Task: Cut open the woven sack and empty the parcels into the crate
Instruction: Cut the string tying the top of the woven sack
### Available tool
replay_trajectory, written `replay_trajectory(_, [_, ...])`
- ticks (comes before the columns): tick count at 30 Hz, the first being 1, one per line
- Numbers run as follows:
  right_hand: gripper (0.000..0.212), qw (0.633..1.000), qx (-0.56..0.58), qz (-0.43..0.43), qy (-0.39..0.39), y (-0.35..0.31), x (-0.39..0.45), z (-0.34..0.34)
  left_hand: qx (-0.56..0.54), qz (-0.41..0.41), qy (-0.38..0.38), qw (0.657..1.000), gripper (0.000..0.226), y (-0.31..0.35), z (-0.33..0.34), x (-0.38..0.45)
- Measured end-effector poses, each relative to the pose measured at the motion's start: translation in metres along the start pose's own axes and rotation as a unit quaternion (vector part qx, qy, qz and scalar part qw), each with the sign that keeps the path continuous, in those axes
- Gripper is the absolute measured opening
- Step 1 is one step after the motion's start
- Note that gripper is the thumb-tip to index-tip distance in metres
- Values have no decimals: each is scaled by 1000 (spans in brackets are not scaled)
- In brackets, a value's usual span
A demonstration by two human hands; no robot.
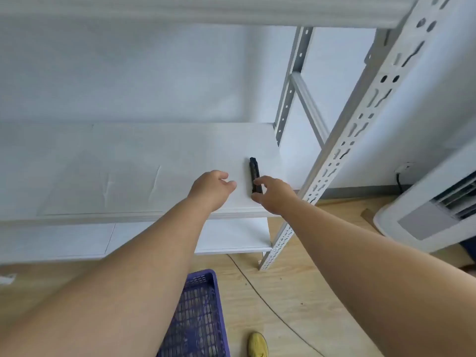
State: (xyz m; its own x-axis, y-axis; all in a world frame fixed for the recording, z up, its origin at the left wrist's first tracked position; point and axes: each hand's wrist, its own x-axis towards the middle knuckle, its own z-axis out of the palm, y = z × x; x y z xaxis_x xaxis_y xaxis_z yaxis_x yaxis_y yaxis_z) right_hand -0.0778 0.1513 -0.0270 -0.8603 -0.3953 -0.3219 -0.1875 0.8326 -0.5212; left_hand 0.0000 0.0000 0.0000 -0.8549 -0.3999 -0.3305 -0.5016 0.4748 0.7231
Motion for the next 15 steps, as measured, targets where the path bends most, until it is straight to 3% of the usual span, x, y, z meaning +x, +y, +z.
replay_trajectory(5, [62, 996, -58, 27, -61, 11, 39, 18, -26, -54, -12, 998, 50, -5, 30, 28])
replay_trajectory(11, [62, 984, -136, 19, -112, 24, 69, 38, -45, -98, 0, 994, 48, -22, 49, 36])
replay_trajectory(15, [52, 983, -160, 10, -85, 28, 68, 50, -59, -110, 8, 992, 47, -28, 47, 32])
